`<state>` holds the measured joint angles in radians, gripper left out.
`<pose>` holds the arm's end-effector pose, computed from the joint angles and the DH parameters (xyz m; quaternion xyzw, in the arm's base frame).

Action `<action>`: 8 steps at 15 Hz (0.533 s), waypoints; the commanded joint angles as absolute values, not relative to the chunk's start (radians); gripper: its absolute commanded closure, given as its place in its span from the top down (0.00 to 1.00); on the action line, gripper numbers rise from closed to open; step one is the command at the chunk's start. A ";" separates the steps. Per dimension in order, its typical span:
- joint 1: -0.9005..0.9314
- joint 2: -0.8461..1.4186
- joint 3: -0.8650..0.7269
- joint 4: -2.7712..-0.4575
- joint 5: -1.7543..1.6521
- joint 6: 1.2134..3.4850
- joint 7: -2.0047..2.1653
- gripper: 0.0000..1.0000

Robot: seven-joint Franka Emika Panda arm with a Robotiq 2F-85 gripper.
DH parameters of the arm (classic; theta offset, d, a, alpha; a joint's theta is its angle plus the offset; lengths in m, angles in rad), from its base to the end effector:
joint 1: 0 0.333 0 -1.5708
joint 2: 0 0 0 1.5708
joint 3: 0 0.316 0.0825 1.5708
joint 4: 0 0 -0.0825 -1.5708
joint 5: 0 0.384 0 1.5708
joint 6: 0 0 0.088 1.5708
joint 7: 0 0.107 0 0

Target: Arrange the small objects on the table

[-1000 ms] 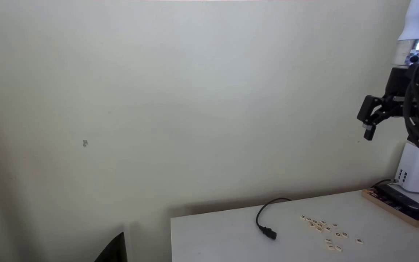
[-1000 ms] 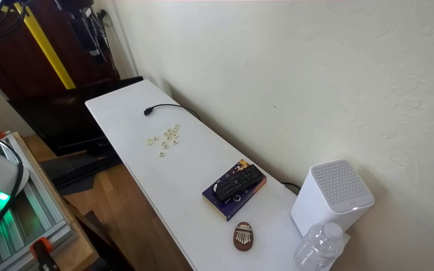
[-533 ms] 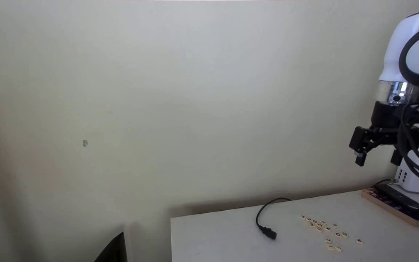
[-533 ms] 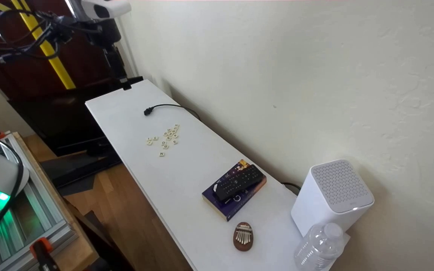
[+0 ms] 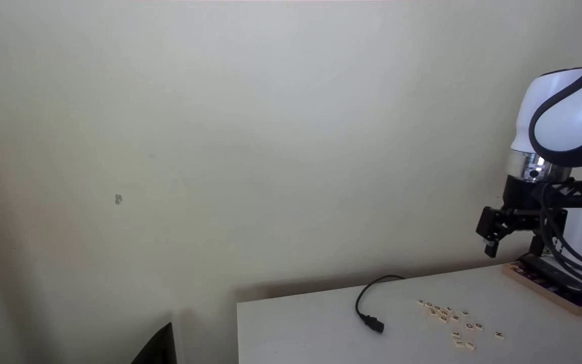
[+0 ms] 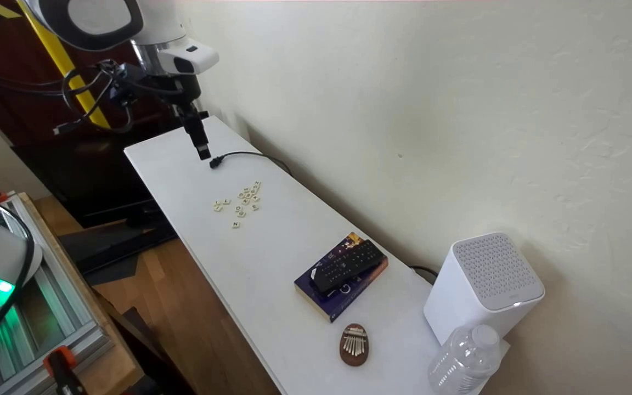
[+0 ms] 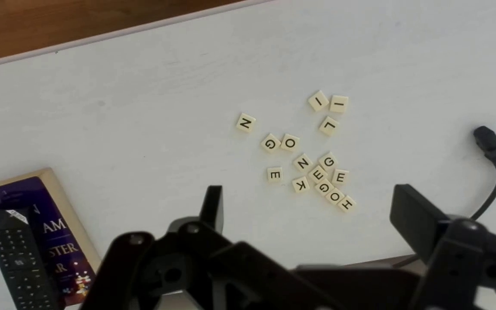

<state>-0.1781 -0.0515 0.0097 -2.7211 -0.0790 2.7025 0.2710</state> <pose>0.4003 -0.0654 0.2442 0.9828 -0.1831 0.0173 0.0168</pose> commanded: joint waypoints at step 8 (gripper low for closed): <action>-0.137 0.017 -0.036 -2.691 -0.037 2.713 0.246 1.00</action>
<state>-0.1639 -0.0325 -0.0084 -2.7098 -0.0777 2.7019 0.2724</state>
